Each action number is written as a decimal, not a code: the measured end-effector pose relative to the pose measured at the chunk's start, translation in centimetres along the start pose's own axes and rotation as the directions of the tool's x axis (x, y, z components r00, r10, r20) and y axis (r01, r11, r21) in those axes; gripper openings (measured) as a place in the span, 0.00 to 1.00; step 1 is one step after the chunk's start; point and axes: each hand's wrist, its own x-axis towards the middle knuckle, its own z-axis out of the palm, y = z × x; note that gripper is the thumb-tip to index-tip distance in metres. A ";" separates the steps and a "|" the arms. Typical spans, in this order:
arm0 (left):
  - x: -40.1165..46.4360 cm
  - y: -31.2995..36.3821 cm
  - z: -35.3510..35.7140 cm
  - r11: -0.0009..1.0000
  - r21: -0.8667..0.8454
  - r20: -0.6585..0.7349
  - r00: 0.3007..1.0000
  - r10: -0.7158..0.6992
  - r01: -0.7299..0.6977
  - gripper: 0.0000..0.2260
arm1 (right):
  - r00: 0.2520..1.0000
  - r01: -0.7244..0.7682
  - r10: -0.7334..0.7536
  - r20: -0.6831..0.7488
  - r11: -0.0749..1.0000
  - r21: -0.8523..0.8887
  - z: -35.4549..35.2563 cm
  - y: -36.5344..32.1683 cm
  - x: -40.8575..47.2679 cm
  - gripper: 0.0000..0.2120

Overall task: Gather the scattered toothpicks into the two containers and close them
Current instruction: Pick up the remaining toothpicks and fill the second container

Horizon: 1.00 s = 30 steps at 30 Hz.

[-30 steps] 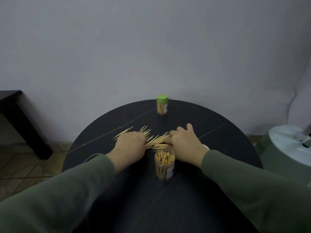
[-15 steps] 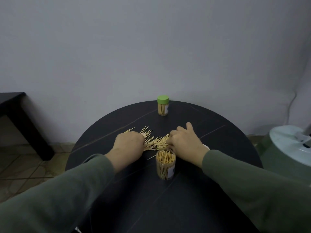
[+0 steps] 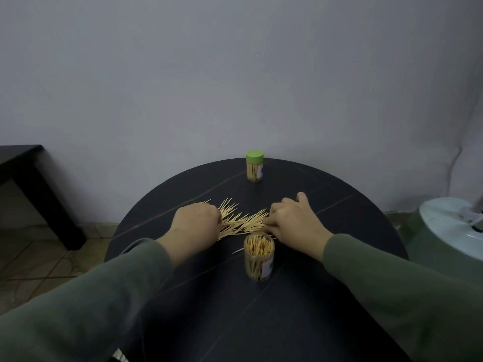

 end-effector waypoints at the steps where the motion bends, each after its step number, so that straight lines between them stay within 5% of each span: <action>1: 0.0 -0.1 0.0 1.000 -0.028 -0.013 1.000 -0.001 0.000 0.11 | 1.000 -0.017 0.018 -0.006 0.999 0.028 -0.1 0.0 0.0 0.13; 7: -0.4 -0.3 -0.8 0.942 -0.333 -0.092 0.993 -0.069 0.035 0.10 | 0.976 -0.129 0.192 -0.107 0.893 0.431 -0.3 0.6 -0.4 0.12; 12: -0.8 0.2 -1.7 0.695 -0.716 0.003 0.997 -0.078 0.057 0.04 | 0.933 -0.083 0.348 -0.087 0.446 0.891 -0.9 0.7 -0.8 0.08; 17: -1.7 1.4 -2.8 0.512 -0.859 -0.001 0.999 -0.032 0.016 0.06 | 0.927 -0.035 0.373 -0.025 0.154 0.987 -1.7 0.1 -1.4 0.06; 23: -2.6 2.0 -3.6 0.300 -0.953 -0.031 0.998 0.055 -0.046 0.05 | 0.919 0.009 0.395 -0.005 -0.009 1.000 -2.1 -0.7 -2.0 0.09; 30: -2.9 2.4 -3.2 0.368 -0.925 -0.035 0.986 0.161 -0.093 0.05 | 0.946 0.038 0.322 -0.027 -0.029 0.999 -1.9 -1.7 -2.6 0.08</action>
